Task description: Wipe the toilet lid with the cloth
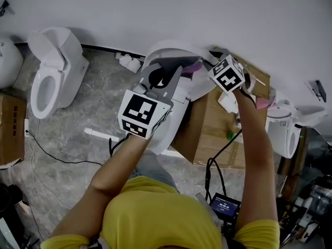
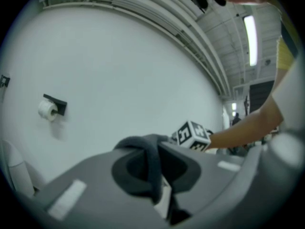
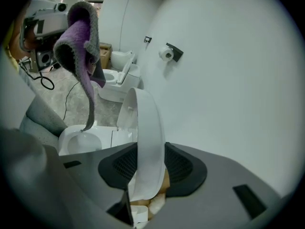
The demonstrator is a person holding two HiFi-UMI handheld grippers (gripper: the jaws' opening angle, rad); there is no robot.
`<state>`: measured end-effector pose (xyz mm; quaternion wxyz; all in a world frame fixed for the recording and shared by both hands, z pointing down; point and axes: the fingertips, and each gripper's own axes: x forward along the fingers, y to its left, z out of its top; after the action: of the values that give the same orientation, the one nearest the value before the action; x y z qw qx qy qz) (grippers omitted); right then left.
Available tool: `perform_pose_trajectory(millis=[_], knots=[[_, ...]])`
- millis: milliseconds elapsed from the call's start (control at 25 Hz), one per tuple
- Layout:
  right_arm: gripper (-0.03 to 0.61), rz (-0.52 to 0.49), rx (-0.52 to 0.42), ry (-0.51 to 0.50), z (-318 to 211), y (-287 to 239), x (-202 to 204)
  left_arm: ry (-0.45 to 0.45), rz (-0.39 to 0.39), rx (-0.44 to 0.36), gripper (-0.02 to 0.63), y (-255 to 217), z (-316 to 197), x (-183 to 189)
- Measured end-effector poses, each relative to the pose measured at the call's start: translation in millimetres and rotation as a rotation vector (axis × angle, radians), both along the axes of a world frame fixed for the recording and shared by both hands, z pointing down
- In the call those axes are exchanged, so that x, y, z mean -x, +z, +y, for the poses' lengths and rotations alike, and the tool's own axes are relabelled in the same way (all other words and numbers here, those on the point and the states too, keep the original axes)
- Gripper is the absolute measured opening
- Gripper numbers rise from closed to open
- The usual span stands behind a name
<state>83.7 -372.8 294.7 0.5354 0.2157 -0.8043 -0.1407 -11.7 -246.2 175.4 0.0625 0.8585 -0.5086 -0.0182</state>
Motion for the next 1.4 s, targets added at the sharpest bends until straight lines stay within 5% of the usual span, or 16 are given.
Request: perform_pose_trajectory(millis=[800, 1400], knots=[[0.169, 0.111, -0.124, 0.054, 158.7, 23.3, 13.1, 0.103, 0.034, 0.042, 0.018, 22.4, 153.2, 31.8], [0.183, 0.195, -0.113, 0.109, 275.0, 75.7, 19.9, 0.161, 0.043, 0.059, 0.018, 38.2, 243.2, 76.4]])
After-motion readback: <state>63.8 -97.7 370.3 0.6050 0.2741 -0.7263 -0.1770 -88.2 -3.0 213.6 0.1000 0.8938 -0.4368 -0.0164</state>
